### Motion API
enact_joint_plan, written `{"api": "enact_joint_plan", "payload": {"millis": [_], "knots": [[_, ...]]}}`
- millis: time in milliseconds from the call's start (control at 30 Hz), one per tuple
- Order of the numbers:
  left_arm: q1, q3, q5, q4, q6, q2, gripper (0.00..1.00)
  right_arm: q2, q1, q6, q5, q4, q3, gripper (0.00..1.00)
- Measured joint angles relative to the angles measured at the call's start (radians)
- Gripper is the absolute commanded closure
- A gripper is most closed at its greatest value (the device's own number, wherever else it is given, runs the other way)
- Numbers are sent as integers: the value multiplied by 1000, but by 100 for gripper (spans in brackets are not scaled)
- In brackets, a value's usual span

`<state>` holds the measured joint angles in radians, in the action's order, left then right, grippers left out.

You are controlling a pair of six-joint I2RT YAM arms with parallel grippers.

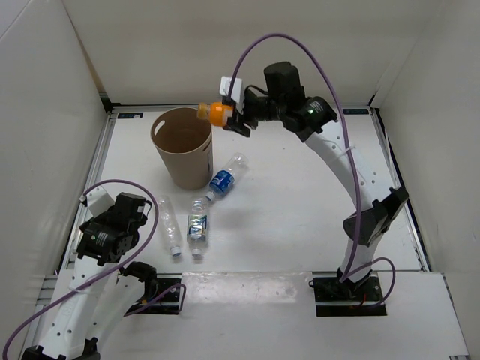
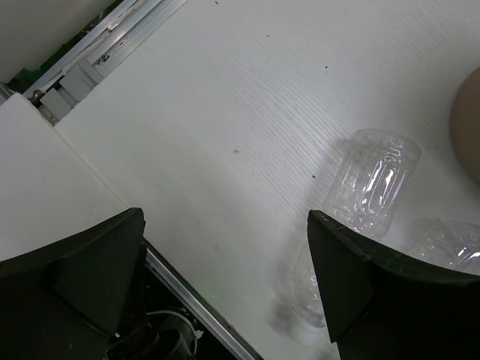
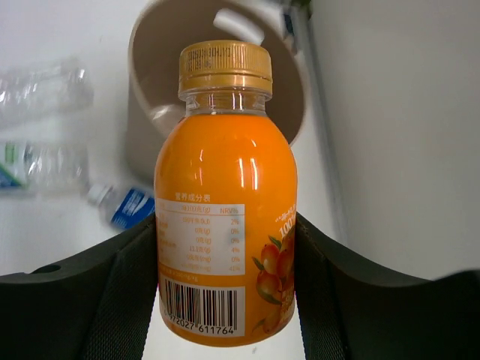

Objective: Put the plastic bottles in the bin

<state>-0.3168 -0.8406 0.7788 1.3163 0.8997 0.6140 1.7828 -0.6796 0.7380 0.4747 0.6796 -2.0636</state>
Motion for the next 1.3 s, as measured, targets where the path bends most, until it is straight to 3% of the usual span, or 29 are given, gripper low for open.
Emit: {"api": "enact_joint_plan", "payload": {"millis": [233, 467, 600, 700, 733, 767, 867, 1300], "knots": [[0, 2, -2, -15, -10, 2, 0, 163, -47, -33, -8, -82, -330, 100], [-19, 7, -19, -39, -40, 12, 0, 323, -89, -62, -24, -240, -317, 98], [-46, 10, -36, -56, -65, 43, 0, 415, -102, -63, -28, -271, -319, 82], [-60, 10, -45, -67, -80, 76, 0, 459, -107, -78, -31, -280, -338, 61], [-61, 10, -49, -69, -85, 85, 0, 467, -107, -81, -31, -282, -348, 53], [-61, 10, -51, -71, -88, 92, 0, 471, -108, -84, -31, -282, -355, 35], [-65, 10, -57, -72, -95, 106, 0, 472, -107, -96, -27, -280, -378, 13], [-65, 10, -36, -54, -63, 102, 0, 462, -93, -129, -44, -294, -416, 10]]}}
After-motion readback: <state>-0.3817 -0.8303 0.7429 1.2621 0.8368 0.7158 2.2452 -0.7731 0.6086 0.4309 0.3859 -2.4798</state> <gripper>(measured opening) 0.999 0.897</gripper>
